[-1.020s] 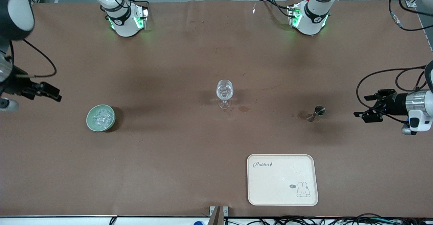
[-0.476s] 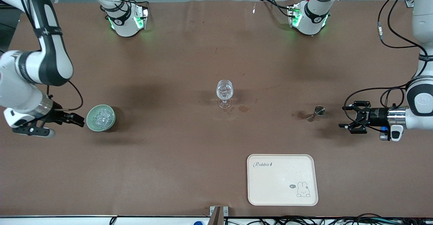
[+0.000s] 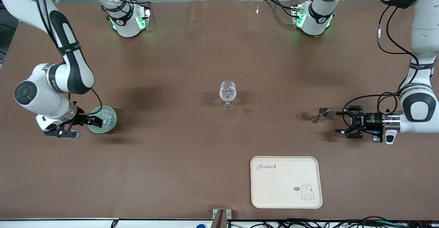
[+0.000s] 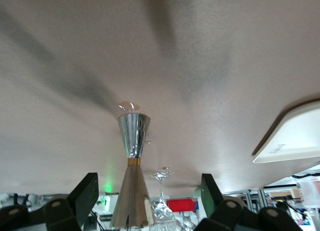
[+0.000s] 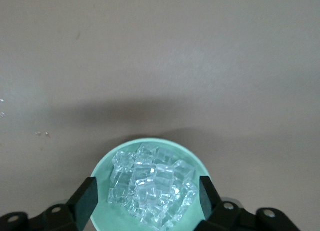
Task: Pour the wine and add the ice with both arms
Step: 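Grasp an ice cube with the right gripper while the left gripper grasps the jigger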
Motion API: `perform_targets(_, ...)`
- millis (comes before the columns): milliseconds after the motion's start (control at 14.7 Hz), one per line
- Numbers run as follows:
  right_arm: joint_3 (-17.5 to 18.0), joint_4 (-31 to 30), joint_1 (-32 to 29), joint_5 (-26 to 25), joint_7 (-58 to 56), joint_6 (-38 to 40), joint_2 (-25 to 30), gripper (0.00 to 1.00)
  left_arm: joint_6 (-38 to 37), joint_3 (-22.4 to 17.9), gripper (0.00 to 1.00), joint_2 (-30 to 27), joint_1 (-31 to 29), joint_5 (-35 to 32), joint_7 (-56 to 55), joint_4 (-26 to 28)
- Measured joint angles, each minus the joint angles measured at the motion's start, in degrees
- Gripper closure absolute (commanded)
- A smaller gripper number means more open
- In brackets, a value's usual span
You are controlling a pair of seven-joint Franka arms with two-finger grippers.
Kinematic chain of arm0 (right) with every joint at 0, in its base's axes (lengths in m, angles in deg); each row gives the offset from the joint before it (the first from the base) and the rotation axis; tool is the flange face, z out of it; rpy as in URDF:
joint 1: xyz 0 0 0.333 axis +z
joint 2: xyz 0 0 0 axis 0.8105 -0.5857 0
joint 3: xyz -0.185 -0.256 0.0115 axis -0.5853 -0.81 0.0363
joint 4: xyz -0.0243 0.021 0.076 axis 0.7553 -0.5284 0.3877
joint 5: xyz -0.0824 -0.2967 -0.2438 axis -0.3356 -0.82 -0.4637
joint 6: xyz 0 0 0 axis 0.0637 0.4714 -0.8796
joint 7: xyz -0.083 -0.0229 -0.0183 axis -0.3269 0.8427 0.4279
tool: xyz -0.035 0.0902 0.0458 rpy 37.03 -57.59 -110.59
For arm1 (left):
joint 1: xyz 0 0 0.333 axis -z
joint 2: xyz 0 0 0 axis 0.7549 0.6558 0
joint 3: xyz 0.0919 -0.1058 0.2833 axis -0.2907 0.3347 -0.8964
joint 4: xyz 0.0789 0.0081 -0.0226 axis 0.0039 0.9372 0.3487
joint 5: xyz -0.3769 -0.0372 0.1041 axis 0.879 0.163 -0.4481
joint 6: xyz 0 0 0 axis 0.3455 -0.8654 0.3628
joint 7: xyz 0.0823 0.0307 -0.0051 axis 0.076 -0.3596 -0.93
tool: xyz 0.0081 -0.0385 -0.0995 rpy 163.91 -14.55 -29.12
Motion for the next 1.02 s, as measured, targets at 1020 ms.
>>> perform_targets(1020,0.05,-4.31,0.23,0.0,-0.01,-1.17,-0.42,0.5,-1.48,2.31,0.34,2.89,0.58,0.64,1.14,1.37)
